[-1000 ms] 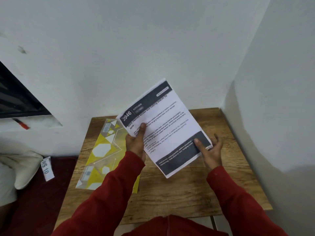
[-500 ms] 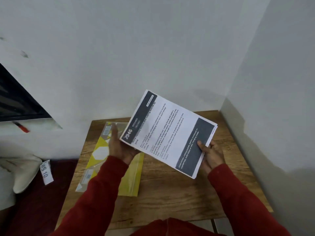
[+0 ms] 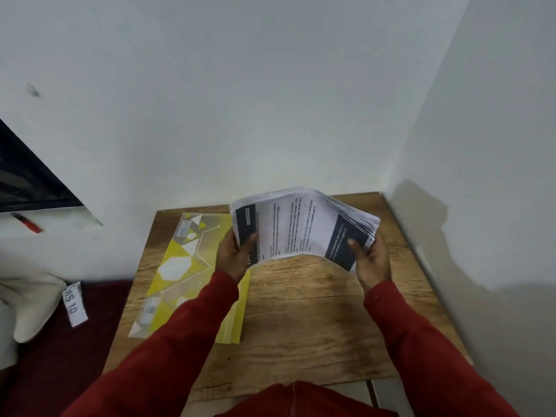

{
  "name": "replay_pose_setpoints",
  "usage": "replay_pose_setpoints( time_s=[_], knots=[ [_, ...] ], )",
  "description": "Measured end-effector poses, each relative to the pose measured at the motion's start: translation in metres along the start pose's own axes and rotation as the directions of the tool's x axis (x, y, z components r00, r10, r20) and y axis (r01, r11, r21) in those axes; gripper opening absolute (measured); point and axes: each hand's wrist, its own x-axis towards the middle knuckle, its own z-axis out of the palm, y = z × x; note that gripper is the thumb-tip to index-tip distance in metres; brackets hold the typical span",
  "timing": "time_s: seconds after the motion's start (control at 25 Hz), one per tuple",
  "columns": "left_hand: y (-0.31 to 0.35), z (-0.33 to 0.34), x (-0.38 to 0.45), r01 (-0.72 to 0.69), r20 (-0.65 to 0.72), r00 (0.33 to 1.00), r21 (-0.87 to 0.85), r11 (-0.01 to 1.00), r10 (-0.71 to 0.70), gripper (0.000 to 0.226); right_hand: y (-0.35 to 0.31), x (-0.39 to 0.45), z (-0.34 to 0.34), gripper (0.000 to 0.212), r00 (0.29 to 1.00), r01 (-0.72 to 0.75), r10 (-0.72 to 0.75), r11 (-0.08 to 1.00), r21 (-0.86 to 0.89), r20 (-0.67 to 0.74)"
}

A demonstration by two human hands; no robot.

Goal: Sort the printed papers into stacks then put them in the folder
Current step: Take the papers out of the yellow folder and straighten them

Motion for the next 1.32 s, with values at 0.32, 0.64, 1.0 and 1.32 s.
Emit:
replay_pose_setpoints(
  time_s=[0.32,0.64,1.0,1.32],
  knots=[
    [-0.054,0.012,-0.032,0.091,-0.005,0.996,0.043,0.995,-0.091,0.034,0.036,-0.017,-0.014,0.048,0.998,-0.062,0.06,0.987,-0.151,-0.022],
    [-0.01,-0.003,0.02,0.027,0.169,0.984,0.156,0.987,-0.053,0.033,0.021,0.004,-0.019,0.052,0.987,-0.163,0.162,0.986,-0.039,-0.024],
    [0.11,-0.007,0.084,-0.456,0.698,0.707,0.574,0.68,-0.115,0.031,-0.058,0.035,-0.002,0.074,0.894,0.201,-0.017,0.908,-0.368,0.447],
    [0.119,0.009,0.078,-0.49,0.655,0.754,0.606,0.626,-0.043,0.048,-0.025,0.027,0.003,0.024,0.898,0.111,-0.065,0.991,-0.08,0.435]
  ],
)
